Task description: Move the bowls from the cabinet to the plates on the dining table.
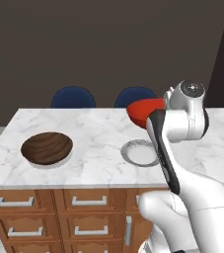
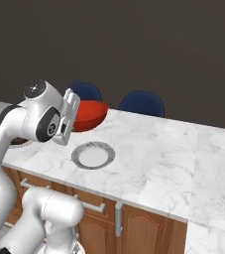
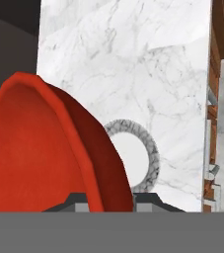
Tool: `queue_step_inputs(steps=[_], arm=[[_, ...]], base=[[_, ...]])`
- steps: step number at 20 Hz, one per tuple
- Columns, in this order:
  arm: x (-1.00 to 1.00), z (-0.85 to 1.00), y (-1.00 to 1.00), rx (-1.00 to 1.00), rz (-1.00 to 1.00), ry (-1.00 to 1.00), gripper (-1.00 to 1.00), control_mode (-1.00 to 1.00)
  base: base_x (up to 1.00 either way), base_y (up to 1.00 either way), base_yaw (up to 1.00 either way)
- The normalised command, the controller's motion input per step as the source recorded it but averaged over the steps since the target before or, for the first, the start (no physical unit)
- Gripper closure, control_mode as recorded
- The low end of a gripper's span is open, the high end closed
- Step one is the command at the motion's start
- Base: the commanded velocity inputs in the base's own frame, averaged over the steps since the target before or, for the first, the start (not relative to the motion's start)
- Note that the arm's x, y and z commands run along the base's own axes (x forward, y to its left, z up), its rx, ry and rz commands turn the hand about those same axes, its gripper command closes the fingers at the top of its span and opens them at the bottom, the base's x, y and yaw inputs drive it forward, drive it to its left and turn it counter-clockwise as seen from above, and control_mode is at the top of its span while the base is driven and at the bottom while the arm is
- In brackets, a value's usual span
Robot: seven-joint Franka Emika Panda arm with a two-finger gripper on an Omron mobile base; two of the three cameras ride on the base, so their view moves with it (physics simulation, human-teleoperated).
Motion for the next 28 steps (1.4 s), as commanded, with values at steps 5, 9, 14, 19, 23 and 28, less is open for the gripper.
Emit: queue_step_inputs(steps=[5, 9, 14, 19, 23, 28], arm=[[-0.02, -0.27, 0.07, 0.0, -0.07, -0.01, 1.0, -1.0], [-0.06, -0.25, 0.17, 0.0, -0.1, 0.0, 1.0, -1.0], [0.02, -0.21, 0.26, 0.0, -0.12, 0.01, 1.0, -1.0], [0.01, -0.2, 0.16, 0.0, -0.13, 0.03, 1.0, -1.0], [0.0, -0.26, 0.1, 0.0, -0.12, 0.02, 1.0, -1.0], [0.13, -0.25, 0.07, 0.0, -0.09, -0.02, 1.0, -1.0]], base=[[0.0, 0.0, 0.0], [0.0, 0.0, 0.0], [0.0, 0.0, 0.0], [0.0, 0.0, 0.0], [0.0, 0.0, 0.0], [0.0, 0.0, 0.0]])
